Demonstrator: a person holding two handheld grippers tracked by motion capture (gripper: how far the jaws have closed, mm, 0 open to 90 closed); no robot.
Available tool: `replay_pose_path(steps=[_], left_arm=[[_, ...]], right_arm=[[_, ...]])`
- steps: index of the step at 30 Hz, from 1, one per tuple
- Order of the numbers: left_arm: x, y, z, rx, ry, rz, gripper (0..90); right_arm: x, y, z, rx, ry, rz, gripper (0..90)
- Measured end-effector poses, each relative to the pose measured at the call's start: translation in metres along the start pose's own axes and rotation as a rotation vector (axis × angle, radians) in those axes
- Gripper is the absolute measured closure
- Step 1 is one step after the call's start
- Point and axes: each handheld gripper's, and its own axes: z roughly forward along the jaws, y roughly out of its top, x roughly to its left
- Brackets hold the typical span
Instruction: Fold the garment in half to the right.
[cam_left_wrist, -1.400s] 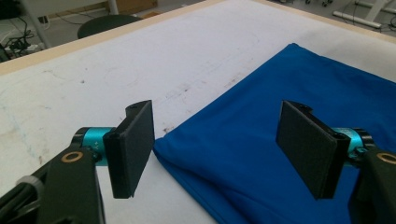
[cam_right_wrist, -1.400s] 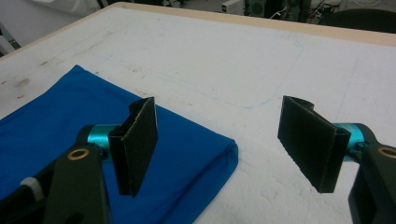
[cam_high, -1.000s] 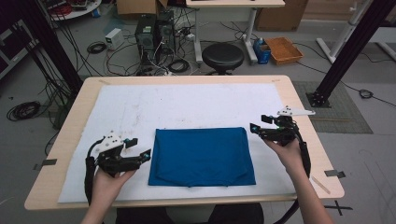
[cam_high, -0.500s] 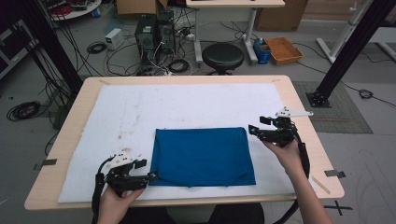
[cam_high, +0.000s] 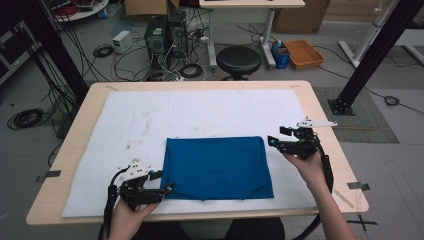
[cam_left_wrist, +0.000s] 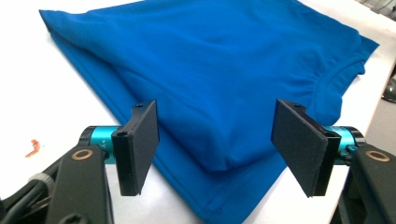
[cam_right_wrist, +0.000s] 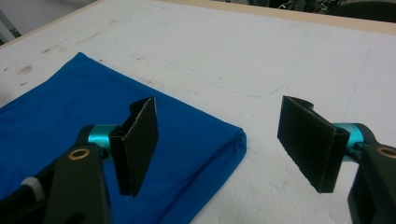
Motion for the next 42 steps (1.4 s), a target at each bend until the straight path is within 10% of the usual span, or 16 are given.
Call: replay_pose_path(steps=[42], left_arm=[[0.0001, 0.0009, -0.0005, 0.007, 0.009, -0.027, 32.3]], right_arm=[[0.0015, -0.0006, 0.0033, 0.007, 0.013, -0.011, 32.1]])
